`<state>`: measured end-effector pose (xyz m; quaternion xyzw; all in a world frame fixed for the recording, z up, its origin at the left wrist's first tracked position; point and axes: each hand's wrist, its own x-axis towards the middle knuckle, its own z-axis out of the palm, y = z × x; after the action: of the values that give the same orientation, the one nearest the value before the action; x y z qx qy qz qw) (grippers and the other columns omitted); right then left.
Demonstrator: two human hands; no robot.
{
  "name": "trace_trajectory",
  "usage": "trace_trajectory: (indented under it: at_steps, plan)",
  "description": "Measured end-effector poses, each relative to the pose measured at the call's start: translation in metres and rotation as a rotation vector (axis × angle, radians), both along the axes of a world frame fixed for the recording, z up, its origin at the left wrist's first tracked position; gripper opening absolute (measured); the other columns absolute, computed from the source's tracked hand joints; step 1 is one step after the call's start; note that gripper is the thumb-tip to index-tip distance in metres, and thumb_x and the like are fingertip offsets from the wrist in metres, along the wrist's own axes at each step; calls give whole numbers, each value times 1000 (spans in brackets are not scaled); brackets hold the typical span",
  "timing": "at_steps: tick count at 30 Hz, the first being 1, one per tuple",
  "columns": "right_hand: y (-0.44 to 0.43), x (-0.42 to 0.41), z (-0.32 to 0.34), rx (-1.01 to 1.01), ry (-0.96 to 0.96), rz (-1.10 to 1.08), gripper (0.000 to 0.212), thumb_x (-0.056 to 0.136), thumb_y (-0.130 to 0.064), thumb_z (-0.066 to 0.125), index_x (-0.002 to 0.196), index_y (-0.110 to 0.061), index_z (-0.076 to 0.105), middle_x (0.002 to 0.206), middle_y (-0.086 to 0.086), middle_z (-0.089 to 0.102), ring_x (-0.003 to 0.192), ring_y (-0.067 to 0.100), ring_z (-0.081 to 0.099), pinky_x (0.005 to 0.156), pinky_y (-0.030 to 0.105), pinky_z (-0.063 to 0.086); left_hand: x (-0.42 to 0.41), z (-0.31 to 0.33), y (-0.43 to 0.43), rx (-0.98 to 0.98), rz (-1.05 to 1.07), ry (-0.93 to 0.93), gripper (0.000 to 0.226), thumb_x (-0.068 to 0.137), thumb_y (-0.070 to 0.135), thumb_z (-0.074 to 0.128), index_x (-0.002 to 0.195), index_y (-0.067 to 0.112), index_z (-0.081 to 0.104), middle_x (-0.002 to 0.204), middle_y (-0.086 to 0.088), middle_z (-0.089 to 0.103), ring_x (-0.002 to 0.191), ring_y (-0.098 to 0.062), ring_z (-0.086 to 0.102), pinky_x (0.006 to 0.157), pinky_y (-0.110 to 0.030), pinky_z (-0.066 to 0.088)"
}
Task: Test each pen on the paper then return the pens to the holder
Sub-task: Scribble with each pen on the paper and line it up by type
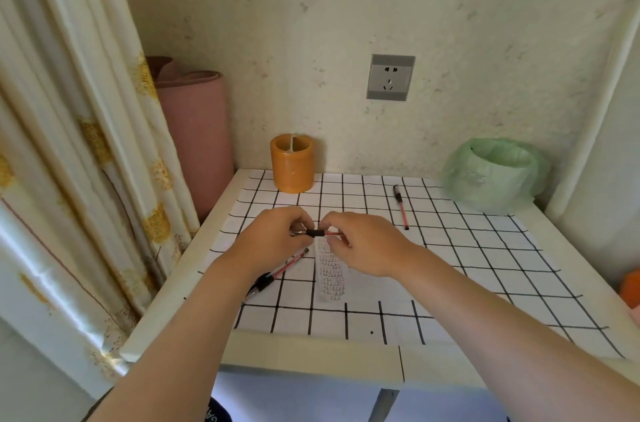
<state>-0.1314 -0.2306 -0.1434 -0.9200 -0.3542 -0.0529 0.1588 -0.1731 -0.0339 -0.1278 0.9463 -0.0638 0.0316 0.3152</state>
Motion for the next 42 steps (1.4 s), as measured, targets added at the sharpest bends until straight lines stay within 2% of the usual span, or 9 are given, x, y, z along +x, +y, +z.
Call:
trace_trajectory:
  at_steps: [3, 9, 13, 15, 20, 25, 30, 35, 42]
  plan:
    - [-13, 7, 1, -1, -5, -10, 25, 100, -48, 43, 113, -37, 60, 81, -12, 63, 77, 12, 59, 65, 32, 47, 9, -1, -15, -45, -8, -13, 10, 87, 25, 72, 92, 31, 66, 83, 13, 64, 75, 0, 57, 64, -17, 37]
    - [-29, 24, -6, -23, 73, -68, 29, 102, -35, 42, 96, -19, 66, 86, -1, 62, 83, 21, 59, 75, 43, 50, 27, -4, -24, -79, -9, 82, 19, 90, 20, 70, 102, 35, 71, 91, 18, 66, 84, 1, 59, 69, -15, 41]
    - [-33, 20, -10, -4, 39, -81, 26, 100, -42, 43, 112, -28, 62, 89, -8, 68, 85, 16, 63, 72, 36, 51, 36, -11, -31, -80, -3, 75, 13, 84, 23, 76, 90, 30, 68, 79, 12, 65, 73, -3, 59, 65, -18, 43]
    - [-36, 19, -11, 13, 25, -68, 26, 99, -50, 46, 115, -35, 60, 82, -11, 67, 78, 13, 62, 68, 33, 50, 40, -12, -32, -117, -58, 95, 13, 81, 25, 80, 86, 30, 70, 78, 10, 69, 74, -3, 64, 69, -25, 51]
    - [-40, 17, -13, 41, 71, -32, 22, 101, -34, 49, 97, -18, 64, 84, -1, 62, 77, 19, 57, 69, 41, 48, 42, -9, -40, -176, -145, 104, 18, 77, 16, 84, 84, 28, 72, 84, 7, 75, 81, -8, 70, 82, -37, 59]
    - [-47, 8, -17, -31, -22, -44, 20, 101, -37, 44, 85, -27, 51, 75, -10, 55, 70, 18, 55, 56, 33, 34, 38, -5, -45, -178, -213, 164, 15, 80, 14, 81, 89, 25, 76, 85, 9, 76, 81, -7, 71, 80, -26, 58]
    - [-42, 8, -22, -11, 26, -62, 23, 103, -38, 43, 98, -24, 61, 75, -11, 58, 72, 17, 56, 61, 33, 43, 36, -7, -51, -35, -157, 60, 12, 78, 16, 82, 85, 24, 75, 78, 12, 73, 71, 8, 63, 64, -5, 45]
    - [-36, 11, -29, 41, 19, -68, 17, 102, -30, 44, 93, -23, 57, 75, -12, 47, 72, 16, 49, 63, 33, 37, 39, -11, -50, -55, -118, 38, 15, 77, 12, 83, 80, 23, 72, 77, 10, 71, 66, 4, 61, 60, -9, 45]
    - [-45, 14, -29, -13, -86, -69, 24, 102, -45, 42, 106, -31, 61, 65, -8, 55, 59, 17, 49, 54, 30, 32, 45, -14, -45, -100, -166, 65, 16, 76, 9, 83, 81, 20, 73, 77, 7, 72, 72, -3, 66, 70, -19, 54]
